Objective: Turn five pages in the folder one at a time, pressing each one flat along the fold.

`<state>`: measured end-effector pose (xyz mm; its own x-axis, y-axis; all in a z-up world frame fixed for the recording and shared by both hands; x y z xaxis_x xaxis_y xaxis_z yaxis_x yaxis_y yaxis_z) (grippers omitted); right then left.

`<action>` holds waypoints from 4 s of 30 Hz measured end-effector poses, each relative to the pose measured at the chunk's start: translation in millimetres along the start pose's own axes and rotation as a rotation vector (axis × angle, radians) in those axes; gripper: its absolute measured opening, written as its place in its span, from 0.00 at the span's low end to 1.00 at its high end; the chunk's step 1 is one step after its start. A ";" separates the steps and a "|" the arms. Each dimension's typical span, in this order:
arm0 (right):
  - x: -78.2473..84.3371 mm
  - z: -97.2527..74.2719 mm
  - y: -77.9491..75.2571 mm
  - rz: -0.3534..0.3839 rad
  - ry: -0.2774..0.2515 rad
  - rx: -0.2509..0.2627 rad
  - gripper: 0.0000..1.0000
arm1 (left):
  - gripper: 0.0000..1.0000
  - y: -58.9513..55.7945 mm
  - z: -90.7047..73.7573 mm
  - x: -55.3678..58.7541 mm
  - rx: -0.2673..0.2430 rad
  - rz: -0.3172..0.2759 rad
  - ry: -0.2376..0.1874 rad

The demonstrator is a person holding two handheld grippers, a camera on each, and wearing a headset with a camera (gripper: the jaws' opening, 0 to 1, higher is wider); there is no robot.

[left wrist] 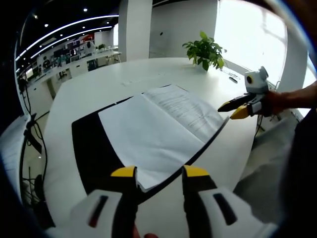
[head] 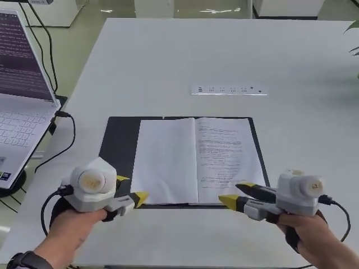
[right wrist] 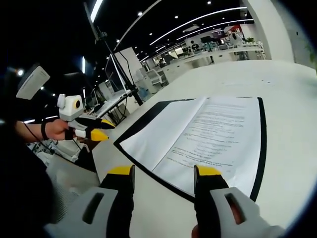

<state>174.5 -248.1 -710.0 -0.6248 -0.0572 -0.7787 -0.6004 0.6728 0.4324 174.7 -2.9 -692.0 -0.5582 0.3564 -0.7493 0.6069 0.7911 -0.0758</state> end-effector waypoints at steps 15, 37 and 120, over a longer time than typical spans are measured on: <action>-4.9 -41.9 -14.6 -0.002 -0.055 0.077 0.60 | 0.49 -1.0 -23.2 -4.8 -0.036 -0.040 -0.076; -5.9 -85.4 -19.2 -0.047 -0.041 0.160 0.80 | 0.70 7.6 -55.7 -5.4 -0.085 -0.067 -0.117; 8.2 -121.4 -31.8 0.057 -0.089 0.188 0.77 | 0.68 -191.9 172.9 -128.7 0.350 0.243 -0.006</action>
<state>127.9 -359.5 -674.9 -0.6037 0.0444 -0.7959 -0.4567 0.7992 0.3909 227.9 -286.5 -694.8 -0.3727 0.5081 -0.7765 0.8765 0.4675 -0.1148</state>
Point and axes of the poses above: the centre of the closed fingertips' face, and the gripper's own axes: z roughly forward along the fingers, y roughly to its left, x roughly out of its underside, the point moved 2 cm from there along -z, roughly backward along the fingers, and after that the axes turned 1 degree about z, right-handed, at the moved point
